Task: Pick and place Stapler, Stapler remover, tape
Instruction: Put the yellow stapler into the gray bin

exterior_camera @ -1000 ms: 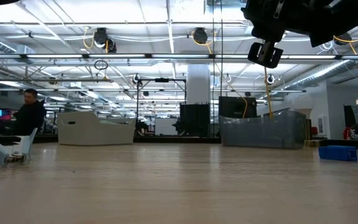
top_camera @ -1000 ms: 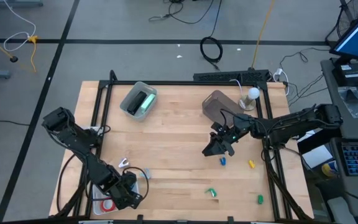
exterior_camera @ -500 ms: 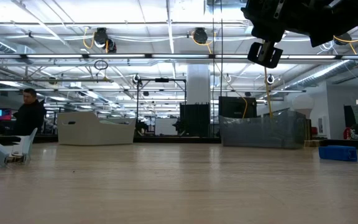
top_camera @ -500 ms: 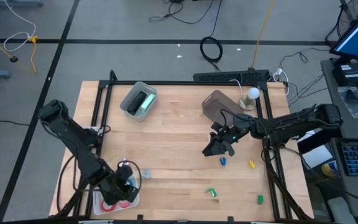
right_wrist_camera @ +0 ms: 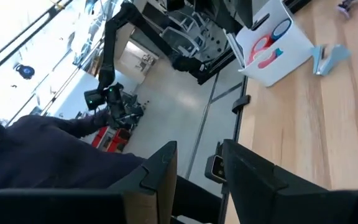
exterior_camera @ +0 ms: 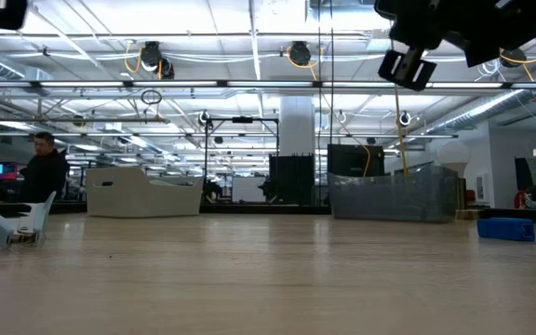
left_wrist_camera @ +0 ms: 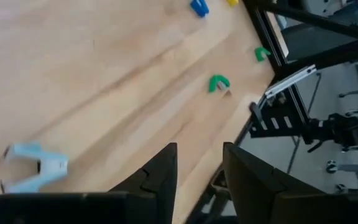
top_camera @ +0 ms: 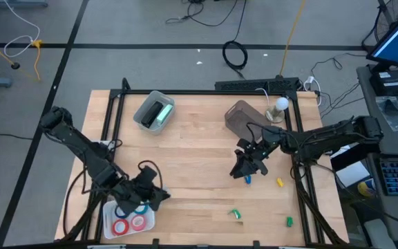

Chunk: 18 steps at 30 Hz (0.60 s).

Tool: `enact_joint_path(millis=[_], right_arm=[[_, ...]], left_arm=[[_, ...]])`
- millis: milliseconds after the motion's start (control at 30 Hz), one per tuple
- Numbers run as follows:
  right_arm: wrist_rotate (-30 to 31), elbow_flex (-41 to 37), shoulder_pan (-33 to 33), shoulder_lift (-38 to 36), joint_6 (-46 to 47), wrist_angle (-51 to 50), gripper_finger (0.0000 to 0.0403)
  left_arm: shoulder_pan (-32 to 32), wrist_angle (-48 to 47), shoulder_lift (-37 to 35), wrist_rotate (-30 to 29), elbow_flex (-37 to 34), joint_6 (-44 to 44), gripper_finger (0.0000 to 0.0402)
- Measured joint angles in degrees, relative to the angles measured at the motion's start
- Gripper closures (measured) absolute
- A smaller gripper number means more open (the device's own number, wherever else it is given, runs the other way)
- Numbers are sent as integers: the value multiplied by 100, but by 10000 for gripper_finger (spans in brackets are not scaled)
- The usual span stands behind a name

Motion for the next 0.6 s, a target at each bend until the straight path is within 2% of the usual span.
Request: enact_joint_path(millis=[67, 167, 367, 600], right_arm=[[70, -62, 0, -205, 34, -112, 282], [512, -338, 0, -706, 210, -384, 282], [1454, -1172, 13, -2120, 615, -776, 282], [1894, -1583, 11, -3672, 658, -1604, 282]], left_arm=[[133, 40, 6, -3, -1, 247, 273], [314, 59, 6, -12, 1, 551, 273], [604, 152, 4, -134, 1, 1162, 273], [819, 285, -247, -310, 1, 1735, 273]])
